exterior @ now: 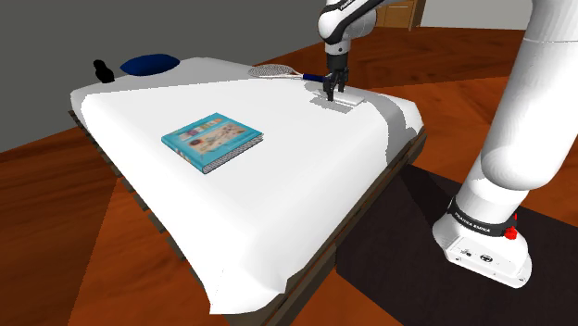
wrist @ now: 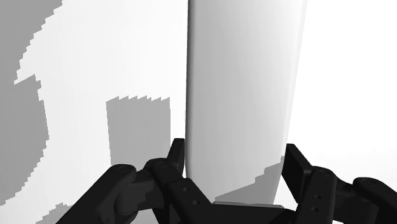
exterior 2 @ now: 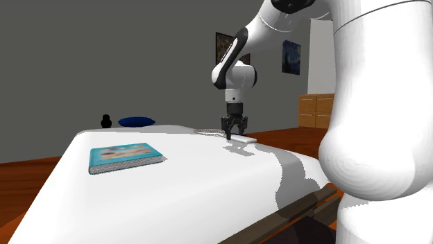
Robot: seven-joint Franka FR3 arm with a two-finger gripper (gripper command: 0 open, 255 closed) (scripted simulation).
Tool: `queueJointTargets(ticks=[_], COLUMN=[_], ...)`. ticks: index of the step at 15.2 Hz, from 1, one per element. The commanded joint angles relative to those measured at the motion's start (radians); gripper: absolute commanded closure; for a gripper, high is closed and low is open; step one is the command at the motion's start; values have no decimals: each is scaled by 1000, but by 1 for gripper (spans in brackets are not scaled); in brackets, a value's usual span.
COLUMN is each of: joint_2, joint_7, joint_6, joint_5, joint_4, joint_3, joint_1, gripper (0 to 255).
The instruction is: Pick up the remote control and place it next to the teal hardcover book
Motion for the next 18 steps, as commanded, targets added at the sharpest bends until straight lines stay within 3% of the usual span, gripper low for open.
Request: queueJointTargets(ticks=[1, 10, 15, 18], joint_2=[-9, 217, 395, 531], joint_7=[1, 97, 154, 190], joint_6=[-25, -128, -224, -309], joint_5=[-3, 44, 67, 80], joint_4=[16, 340, 613, 833], joint_3=[-1, 53, 80, 94], joint_1=[0, 48, 65, 68], gripper=[255, 255, 255, 255])
